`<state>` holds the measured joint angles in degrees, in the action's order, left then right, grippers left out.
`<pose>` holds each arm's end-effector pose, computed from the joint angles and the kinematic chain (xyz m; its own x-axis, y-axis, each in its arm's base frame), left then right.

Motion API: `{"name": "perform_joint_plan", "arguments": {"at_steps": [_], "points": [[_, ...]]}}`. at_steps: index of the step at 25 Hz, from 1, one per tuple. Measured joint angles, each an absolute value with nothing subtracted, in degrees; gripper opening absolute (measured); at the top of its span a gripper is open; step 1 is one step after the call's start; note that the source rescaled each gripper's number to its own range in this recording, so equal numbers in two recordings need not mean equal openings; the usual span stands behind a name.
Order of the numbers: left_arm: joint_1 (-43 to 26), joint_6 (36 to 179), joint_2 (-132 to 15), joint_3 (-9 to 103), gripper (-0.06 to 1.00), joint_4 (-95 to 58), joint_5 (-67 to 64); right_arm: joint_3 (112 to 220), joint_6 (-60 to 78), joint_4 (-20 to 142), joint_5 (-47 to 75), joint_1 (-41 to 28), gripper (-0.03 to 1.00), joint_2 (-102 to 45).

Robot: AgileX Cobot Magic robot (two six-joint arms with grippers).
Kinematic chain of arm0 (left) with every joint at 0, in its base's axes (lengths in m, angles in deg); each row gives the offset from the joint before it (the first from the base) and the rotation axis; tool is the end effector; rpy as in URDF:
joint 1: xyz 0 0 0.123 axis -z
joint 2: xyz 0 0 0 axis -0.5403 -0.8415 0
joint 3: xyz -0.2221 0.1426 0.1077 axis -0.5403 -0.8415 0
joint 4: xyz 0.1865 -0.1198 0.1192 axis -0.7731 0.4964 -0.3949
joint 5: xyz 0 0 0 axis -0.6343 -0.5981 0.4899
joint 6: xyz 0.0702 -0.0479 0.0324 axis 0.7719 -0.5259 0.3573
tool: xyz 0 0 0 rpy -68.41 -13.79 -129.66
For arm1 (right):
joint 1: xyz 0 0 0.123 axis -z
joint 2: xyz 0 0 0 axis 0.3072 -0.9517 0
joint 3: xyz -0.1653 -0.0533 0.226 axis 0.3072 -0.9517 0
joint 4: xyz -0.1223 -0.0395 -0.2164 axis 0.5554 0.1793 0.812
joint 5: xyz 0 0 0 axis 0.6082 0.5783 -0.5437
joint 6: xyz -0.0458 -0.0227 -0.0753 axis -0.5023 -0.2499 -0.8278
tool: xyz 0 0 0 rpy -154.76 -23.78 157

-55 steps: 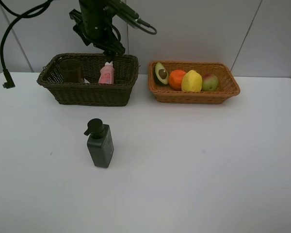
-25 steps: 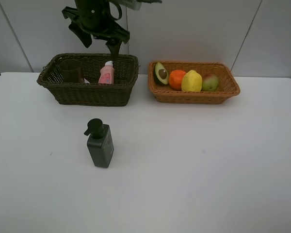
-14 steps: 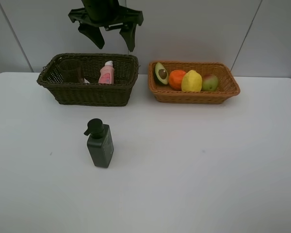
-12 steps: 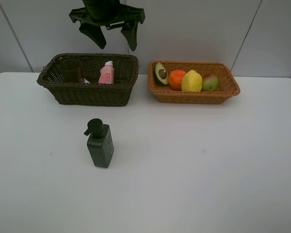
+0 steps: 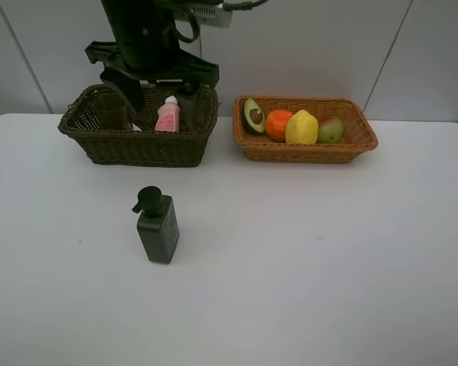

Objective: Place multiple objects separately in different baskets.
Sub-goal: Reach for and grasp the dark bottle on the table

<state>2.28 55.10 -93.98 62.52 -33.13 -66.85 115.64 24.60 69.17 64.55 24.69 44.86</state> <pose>0.3253 -0.2261 0.2759 -0.9366 0.2837 -0.2058 0.2997 0.9527 -0.0507 -0.0065 0.0001 0.2838 -0.4261 -0.0772 -0.9014 0.0715 0.9904 -0.1186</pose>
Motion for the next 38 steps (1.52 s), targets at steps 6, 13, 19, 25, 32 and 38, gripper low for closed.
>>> {"name": "perform_joint_plan", "arguments": {"at_steps": [6,13,19,25,32,38], "points": [[2.9,50.7,-89.9,51.6,1.0,-33.0,-61.4,115.6,24.6,69.2,64.6,24.7,1.0,44.9],[2.9,49.0,-87.7,39.0,1.0,-31.2,-52.7,115.6,24.6,69.2,64.6,24.7,1.0,44.9],[2.9,49.8,-87.7,32.8,1.0,-27.5,-47.7,115.6,24.6,69.2,64.6,24.7,1.0,44.9],[2.9,50.1,-87.6,29.2,1.0,-26.9,-46.4,115.6,24.6,69.2,64.6,24.7,1.0,44.9],[2.9,50.2,-87.6,25.8,1.0,-26.8,-44.5,115.6,24.6,69.2,64.6,24.7,1.0,44.9],[2.9,50.5,-87.6,25.7,1.0,-26.8,-44.3,115.6,24.6,69.2,64.6,24.7,1.0,44.9]]}}
